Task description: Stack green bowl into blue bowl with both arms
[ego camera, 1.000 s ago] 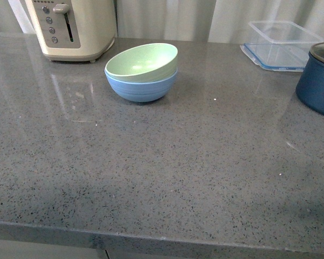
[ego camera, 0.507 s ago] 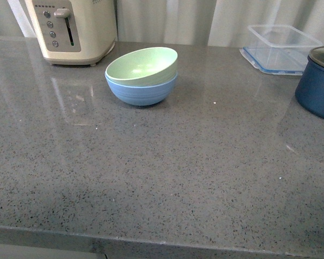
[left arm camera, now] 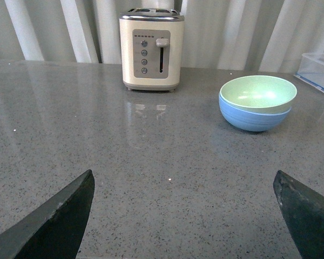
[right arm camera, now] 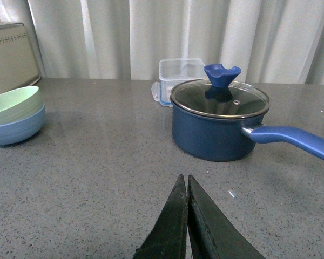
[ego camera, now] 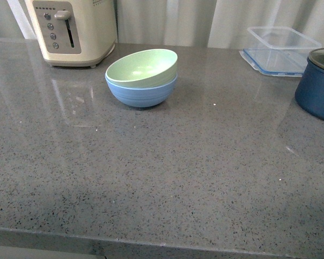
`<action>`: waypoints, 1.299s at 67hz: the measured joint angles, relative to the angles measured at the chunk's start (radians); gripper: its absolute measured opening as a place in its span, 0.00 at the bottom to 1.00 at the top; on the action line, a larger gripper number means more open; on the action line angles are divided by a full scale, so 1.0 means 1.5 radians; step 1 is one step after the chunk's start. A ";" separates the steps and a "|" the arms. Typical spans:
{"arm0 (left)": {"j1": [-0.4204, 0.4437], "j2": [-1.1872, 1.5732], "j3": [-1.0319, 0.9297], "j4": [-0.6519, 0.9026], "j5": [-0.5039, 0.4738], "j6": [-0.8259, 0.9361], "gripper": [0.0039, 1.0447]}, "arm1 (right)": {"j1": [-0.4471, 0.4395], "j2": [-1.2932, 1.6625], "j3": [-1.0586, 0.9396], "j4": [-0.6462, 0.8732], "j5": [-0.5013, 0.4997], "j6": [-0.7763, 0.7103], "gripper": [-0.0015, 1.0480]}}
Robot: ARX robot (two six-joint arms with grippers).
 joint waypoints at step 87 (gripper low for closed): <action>0.000 0.000 0.000 0.000 0.000 0.000 0.94 | 0.000 -0.125 0.000 -0.129 -0.001 -0.001 0.90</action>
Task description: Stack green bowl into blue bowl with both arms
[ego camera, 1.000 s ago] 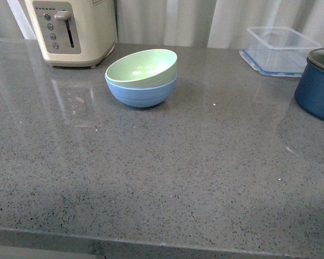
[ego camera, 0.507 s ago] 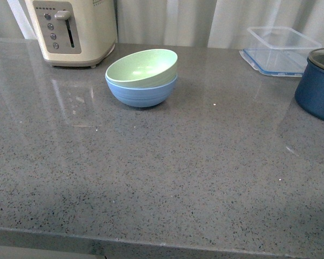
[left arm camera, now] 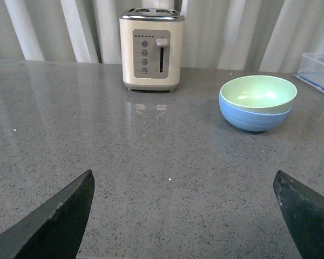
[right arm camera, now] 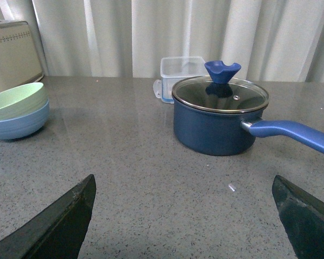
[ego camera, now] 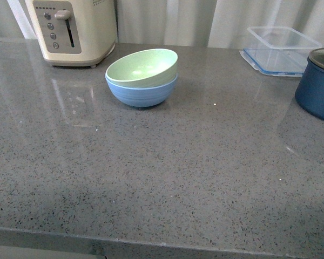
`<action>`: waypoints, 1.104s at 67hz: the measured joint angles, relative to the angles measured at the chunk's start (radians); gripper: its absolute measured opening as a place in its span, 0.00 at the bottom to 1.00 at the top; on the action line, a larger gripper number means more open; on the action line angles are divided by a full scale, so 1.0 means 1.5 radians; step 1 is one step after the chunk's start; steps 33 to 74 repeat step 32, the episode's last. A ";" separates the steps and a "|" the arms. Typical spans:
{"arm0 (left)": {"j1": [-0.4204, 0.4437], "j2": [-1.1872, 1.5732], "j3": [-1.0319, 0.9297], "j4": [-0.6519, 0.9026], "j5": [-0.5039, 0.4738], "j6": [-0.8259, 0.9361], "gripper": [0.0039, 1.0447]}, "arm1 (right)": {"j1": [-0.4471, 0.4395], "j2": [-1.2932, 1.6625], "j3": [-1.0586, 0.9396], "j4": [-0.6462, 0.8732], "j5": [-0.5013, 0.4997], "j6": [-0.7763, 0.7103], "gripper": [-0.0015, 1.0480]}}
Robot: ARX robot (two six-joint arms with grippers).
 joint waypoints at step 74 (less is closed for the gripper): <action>0.000 0.000 0.000 0.000 0.000 0.000 0.94 | 0.000 0.000 0.000 0.000 0.000 0.000 0.90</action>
